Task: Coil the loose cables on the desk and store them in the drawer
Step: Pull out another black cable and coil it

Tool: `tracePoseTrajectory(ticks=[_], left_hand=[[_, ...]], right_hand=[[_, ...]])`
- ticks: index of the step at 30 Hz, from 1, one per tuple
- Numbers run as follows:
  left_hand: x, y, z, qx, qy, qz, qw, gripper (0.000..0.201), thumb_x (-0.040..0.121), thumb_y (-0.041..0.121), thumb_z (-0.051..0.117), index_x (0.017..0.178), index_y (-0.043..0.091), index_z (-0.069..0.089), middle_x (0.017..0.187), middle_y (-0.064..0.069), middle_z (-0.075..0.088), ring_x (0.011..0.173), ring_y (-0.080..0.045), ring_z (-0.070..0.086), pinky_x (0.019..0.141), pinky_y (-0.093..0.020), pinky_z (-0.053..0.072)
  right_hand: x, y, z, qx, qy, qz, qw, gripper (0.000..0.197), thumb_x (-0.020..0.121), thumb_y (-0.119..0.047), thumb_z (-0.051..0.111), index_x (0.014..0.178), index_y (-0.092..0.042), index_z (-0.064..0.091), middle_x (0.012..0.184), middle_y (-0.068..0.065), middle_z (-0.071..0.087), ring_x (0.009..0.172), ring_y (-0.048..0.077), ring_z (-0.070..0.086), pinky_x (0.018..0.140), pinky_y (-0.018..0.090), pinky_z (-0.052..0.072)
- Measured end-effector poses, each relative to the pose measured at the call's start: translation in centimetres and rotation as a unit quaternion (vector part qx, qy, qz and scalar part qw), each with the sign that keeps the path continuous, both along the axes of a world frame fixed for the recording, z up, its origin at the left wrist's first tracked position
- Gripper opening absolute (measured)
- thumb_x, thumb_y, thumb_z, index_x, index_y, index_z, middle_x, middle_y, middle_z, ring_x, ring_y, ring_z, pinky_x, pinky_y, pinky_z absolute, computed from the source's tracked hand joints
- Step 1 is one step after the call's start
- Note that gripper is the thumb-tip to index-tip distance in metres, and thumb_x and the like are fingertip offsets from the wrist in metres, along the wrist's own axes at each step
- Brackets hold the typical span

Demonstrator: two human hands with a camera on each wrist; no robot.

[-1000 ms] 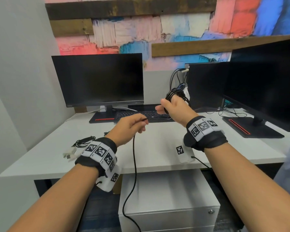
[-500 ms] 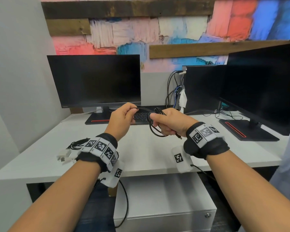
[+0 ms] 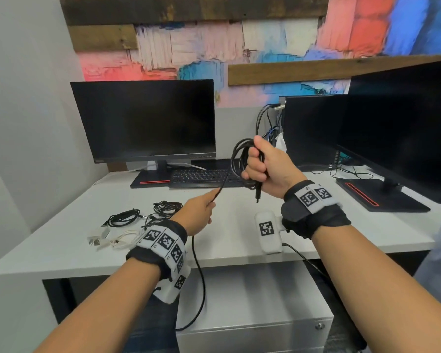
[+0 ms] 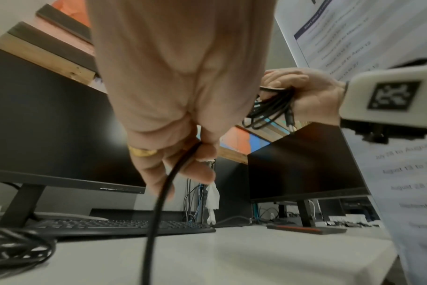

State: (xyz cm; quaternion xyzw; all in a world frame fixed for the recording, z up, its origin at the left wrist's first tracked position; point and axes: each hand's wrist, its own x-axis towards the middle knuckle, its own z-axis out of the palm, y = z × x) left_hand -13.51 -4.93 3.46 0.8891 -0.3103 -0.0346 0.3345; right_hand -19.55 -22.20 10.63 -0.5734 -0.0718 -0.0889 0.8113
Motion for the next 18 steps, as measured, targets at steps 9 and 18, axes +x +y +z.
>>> tracePoseTrajectory(ticks=[9,18], left_hand=[[-1.6,0.2,-0.7,0.089,0.020,-0.089,0.992,0.047,0.101,0.026,0.036,0.142,0.045,0.025,0.076,0.010,0.047,0.070,-0.015,0.053,0.071,-0.024,0.050],[-2.5,0.3,-0.2,0.106,0.090,-0.163,0.977,0.036,0.094,0.032,0.053,0.127,0.045,0.050,0.067,0.006,0.038,0.060,-0.012,0.041,0.059,-0.024,0.047]], right_hand=[[1.3,-0.3,0.1,0.147,-0.078,-0.097,0.981,0.018,0.101,-0.019,0.042,0.090,-0.008,0.048,0.117,0.021,0.060,0.102,0.029,0.066,0.085,0.035,0.051],[1.8,-1.1,-1.6,-0.156,-0.078,-0.263,0.949,0.014,0.093,-0.023,0.056,0.081,-0.014,0.054,0.073,0.002,0.044,0.073,0.017,0.043,0.073,0.036,0.040]])
